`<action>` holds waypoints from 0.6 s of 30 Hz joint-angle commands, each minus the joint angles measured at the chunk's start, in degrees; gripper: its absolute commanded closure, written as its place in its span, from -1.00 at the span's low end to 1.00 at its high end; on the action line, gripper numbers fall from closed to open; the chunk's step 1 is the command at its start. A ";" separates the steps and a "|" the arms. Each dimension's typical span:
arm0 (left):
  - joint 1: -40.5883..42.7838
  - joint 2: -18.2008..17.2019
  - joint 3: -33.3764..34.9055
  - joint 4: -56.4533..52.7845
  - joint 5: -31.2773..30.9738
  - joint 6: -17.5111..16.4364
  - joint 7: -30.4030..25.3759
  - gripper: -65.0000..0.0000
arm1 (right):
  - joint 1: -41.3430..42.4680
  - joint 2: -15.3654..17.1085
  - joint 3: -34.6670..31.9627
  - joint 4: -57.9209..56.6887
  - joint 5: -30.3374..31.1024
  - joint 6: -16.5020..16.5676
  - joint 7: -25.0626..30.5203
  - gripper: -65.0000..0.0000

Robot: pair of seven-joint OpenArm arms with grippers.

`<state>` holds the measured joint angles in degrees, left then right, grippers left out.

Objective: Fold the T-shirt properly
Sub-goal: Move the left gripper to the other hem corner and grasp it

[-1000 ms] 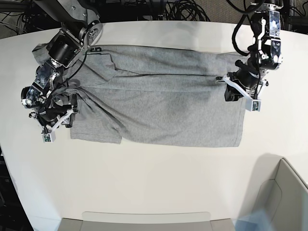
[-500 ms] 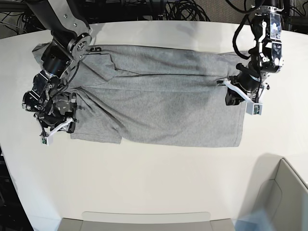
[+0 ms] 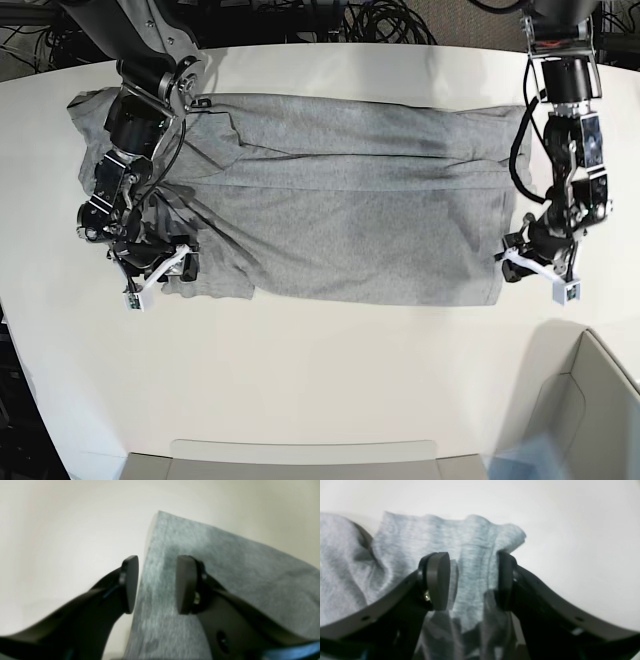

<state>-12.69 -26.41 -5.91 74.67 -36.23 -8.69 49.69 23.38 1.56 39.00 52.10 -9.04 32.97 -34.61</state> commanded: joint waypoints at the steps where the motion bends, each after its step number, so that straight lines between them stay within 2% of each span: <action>1: -4.15 -1.59 -0.29 -2.98 -0.39 -0.23 -1.56 0.10 | 0.49 0.24 -0.10 0.08 -2.35 -0.49 -2.62 0.08; 2: -6.52 -1.85 0.77 -6.85 -0.39 -1.47 -2.00 0.09 | 0.58 0.33 -0.10 0.08 -2.43 -0.49 -2.62 0.08; 6: -15.66 -4.49 7.10 -20.39 -0.30 -10.52 -3.14 0.09 | 0.58 0.59 -0.10 0.08 -2.52 -0.49 -2.62 0.08; 9: -20.41 -4.84 12.29 -30.32 -0.30 -11.84 -8.42 0.09 | 0.49 0.68 -0.10 0.17 -2.52 -0.49 -2.62 0.08; 12: -24.81 -4.84 20.81 -39.03 -0.30 -12.45 -12.72 0.09 | 0.40 0.77 -0.10 0.17 -2.61 -0.49 -2.62 0.08; 14: -27.18 -4.66 26.00 -42.89 -0.56 -15.80 -13.96 0.09 | 0.40 1.38 -0.10 0.26 -2.61 -0.49 -2.62 0.08; 16: -28.15 -4.40 26.35 -45.88 -0.65 -19.14 -14.48 0.09 | 0.40 1.47 -0.10 0.26 -2.61 -0.49 -2.62 0.08; 18: -28.41 -4.40 25.12 -48.26 -0.48 -20.81 -15.19 0.09 | 0.40 1.56 -0.10 0.26 -2.61 -0.49 -2.62 0.08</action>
<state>-39.88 -29.78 19.46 25.96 -36.62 -29.36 35.00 23.33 2.68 38.87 52.23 -9.61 32.97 -34.65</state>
